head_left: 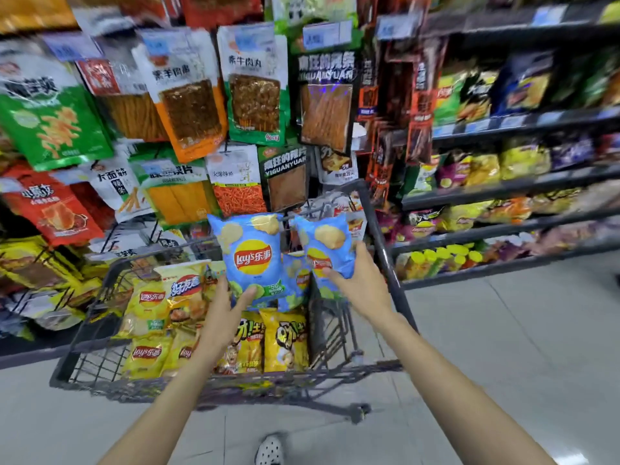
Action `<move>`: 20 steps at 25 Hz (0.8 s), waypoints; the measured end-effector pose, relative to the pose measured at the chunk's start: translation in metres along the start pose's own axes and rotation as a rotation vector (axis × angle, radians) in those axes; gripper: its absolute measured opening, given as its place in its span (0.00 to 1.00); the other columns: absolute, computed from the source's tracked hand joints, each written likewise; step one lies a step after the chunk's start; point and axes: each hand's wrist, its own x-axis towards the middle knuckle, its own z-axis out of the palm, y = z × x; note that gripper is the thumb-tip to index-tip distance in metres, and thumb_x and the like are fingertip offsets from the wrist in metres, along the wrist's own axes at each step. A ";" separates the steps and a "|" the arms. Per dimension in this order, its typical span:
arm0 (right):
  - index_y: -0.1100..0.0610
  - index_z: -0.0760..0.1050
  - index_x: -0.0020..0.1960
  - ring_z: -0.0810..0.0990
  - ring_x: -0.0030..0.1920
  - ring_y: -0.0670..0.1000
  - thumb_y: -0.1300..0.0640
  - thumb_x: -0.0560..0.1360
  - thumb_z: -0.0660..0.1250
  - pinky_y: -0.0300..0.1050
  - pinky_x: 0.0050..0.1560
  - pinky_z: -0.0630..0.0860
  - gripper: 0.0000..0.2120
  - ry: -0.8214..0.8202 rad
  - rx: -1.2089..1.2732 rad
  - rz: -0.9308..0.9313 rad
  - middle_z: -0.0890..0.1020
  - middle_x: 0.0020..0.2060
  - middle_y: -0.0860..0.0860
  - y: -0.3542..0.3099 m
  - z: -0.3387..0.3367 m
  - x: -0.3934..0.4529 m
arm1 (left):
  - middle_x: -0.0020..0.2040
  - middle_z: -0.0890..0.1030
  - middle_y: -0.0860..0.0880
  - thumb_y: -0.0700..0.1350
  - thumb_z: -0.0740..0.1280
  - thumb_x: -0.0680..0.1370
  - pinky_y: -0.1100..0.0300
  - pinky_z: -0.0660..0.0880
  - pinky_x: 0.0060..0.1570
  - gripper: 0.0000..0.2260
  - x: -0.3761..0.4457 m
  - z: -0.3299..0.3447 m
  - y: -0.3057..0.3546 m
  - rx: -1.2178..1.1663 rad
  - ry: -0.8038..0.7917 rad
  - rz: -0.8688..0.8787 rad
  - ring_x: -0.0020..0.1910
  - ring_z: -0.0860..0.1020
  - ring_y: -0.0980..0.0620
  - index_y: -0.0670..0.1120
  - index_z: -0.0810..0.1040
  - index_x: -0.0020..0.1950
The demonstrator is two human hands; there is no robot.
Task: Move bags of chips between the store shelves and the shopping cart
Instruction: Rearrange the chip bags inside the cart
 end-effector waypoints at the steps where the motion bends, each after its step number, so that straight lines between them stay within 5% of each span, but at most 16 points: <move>1: 0.52 0.65 0.62 0.76 0.55 0.56 0.42 0.73 0.72 0.53 0.44 0.74 0.26 0.041 0.030 -0.008 0.76 0.58 0.50 0.003 -0.022 -0.012 | 0.76 0.66 0.47 0.61 0.64 0.77 0.43 0.65 0.70 0.36 -0.012 0.013 0.013 -0.006 -0.012 0.025 0.74 0.65 0.44 0.50 0.53 0.80; 4: 0.48 0.67 0.62 0.78 0.56 0.51 0.38 0.70 0.73 0.51 0.46 0.74 0.28 0.099 0.115 0.022 0.78 0.58 0.46 0.016 -0.085 -0.044 | 0.79 0.58 0.54 0.64 0.63 0.77 0.48 0.59 0.74 0.37 -0.036 0.052 0.045 -0.049 -0.037 0.105 0.77 0.58 0.50 0.51 0.53 0.81; 6: 0.46 0.67 0.65 0.78 0.60 0.50 0.30 0.66 0.71 0.54 0.54 0.77 0.34 0.163 0.159 0.056 0.78 0.61 0.45 0.034 -0.129 -0.067 | 0.75 0.61 0.63 0.60 0.64 0.79 0.59 0.58 0.72 0.30 -0.052 0.089 0.071 -0.090 -0.079 0.167 0.73 0.60 0.62 0.53 0.58 0.78; 9: 0.46 0.68 0.68 0.77 0.63 0.50 0.24 0.61 0.70 0.57 0.60 0.76 0.42 0.285 0.180 0.105 0.78 0.63 0.45 0.072 -0.188 -0.095 | 0.57 0.64 0.72 0.48 0.63 0.82 0.80 0.61 0.52 0.15 -0.081 0.149 0.117 -0.115 -0.161 0.248 0.48 0.67 0.81 0.62 0.61 0.62; 11: 0.49 0.70 0.66 0.78 0.61 0.50 0.27 0.62 0.71 0.56 0.58 0.77 0.40 0.365 0.163 0.138 0.79 0.61 0.46 0.089 -0.226 -0.116 | 0.54 0.66 0.73 0.47 0.64 0.82 0.84 0.62 0.46 0.15 -0.092 0.187 0.142 -0.086 -0.241 0.319 0.46 0.65 0.87 0.66 0.62 0.56; 15: 0.50 0.71 0.63 0.79 0.56 0.50 0.34 0.63 0.73 0.52 0.54 0.78 0.34 0.446 0.151 0.204 0.81 0.56 0.46 0.127 -0.288 -0.137 | 0.61 0.76 0.68 0.54 0.65 0.80 0.70 0.71 0.57 0.18 -0.084 0.251 0.171 -0.087 -0.348 0.416 0.60 0.73 0.71 0.63 0.66 0.69; 20: 0.47 0.71 0.63 0.80 0.57 0.49 0.32 0.63 0.73 0.53 0.56 0.78 0.34 0.492 0.175 0.226 0.81 0.56 0.44 0.178 -0.366 -0.104 | 0.65 0.76 0.58 0.56 0.66 0.80 0.56 0.71 0.62 0.20 -0.038 0.344 0.212 -0.083 -0.402 0.503 0.65 0.74 0.57 0.56 0.68 0.71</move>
